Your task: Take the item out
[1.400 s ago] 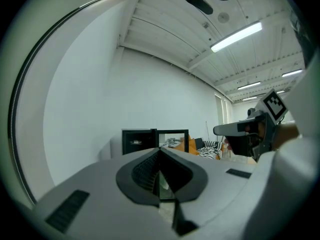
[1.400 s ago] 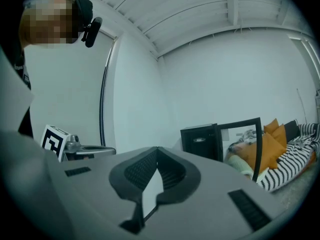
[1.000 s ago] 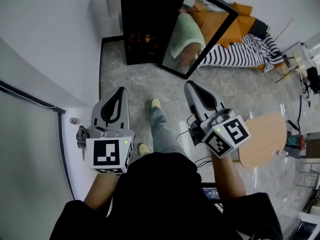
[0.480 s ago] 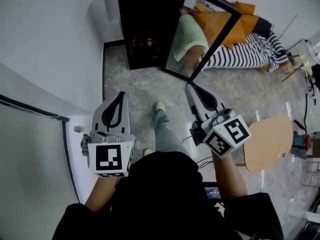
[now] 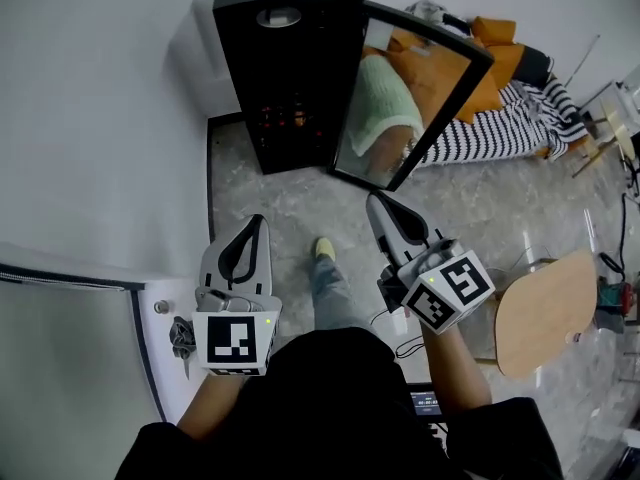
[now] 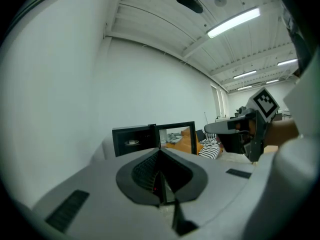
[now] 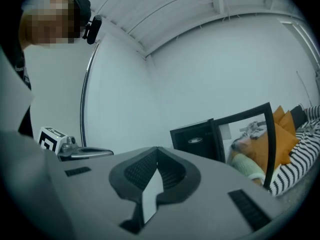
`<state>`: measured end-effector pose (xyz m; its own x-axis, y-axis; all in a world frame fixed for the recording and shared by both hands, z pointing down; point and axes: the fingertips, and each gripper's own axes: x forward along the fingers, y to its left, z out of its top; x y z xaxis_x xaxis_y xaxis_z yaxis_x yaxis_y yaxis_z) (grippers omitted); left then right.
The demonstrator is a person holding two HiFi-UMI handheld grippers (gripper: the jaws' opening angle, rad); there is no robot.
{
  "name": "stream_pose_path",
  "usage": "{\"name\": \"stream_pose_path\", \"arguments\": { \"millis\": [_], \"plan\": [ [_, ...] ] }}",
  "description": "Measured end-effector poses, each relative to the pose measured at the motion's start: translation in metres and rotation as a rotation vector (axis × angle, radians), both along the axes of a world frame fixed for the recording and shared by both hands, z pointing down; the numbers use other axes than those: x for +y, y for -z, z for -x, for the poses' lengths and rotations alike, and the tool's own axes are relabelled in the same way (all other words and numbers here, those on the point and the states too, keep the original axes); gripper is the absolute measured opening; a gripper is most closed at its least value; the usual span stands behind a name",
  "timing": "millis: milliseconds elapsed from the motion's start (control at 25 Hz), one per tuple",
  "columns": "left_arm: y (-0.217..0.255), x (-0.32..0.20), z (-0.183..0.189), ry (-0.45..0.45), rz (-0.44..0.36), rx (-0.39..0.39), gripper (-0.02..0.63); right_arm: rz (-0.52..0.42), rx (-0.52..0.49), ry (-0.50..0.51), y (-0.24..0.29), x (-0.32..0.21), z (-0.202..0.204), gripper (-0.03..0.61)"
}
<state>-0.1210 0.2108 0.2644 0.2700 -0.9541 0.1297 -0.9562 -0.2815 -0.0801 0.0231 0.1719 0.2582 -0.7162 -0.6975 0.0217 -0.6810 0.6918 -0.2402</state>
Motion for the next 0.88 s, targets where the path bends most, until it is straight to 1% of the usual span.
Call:
{"name": "stream_pose_path", "arguments": {
  "millis": [40, 160, 240, 360, 480, 680, 880],
  "plan": [
    [-0.002, -0.012, -0.001, -0.005, 0.006, -0.008, 0.008, 0.012, -0.007, 0.001, -0.003, -0.013, -0.001, 0.008],
    [-0.014, -0.048, -0.003, -0.027, 0.034, -0.069, 0.008, 0.028, -0.007, 0.013, -0.013, -0.049, 0.002, 0.008],
    [-0.021, -0.077, -0.003, -0.036, 0.058, -0.085, 0.008, 0.039, -0.001, 0.012, -0.02, -0.076, 0.003, 0.008],
    [-0.025, -0.116, -0.007, -0.038, 0.092, -0.088, 0.008, 0.064, -0.017, 0.026, -0.022, -0.112, 0.002, 0.008],
    [-0.022, -0.147, -0.012, -0.029, 0.107, -0.094, 0.008, 0.081, -0.029, 0.045, -0.021, -0.139, -0.003, 0.008],
    [-0.02, -0.201, -0.013, -0.01, 0.136, -0.072, 0.008, 0.094, -0.046, 0.075, -0.016, -0.187, -0.004, 0.008],
    [-0.017, -0.247, -0.007, 0.019, 0.14, -0.078, 0.008, 0.098, -0.054, 0.107, -0.012, -0.229, 0.001, 0.008]
  ]
}}
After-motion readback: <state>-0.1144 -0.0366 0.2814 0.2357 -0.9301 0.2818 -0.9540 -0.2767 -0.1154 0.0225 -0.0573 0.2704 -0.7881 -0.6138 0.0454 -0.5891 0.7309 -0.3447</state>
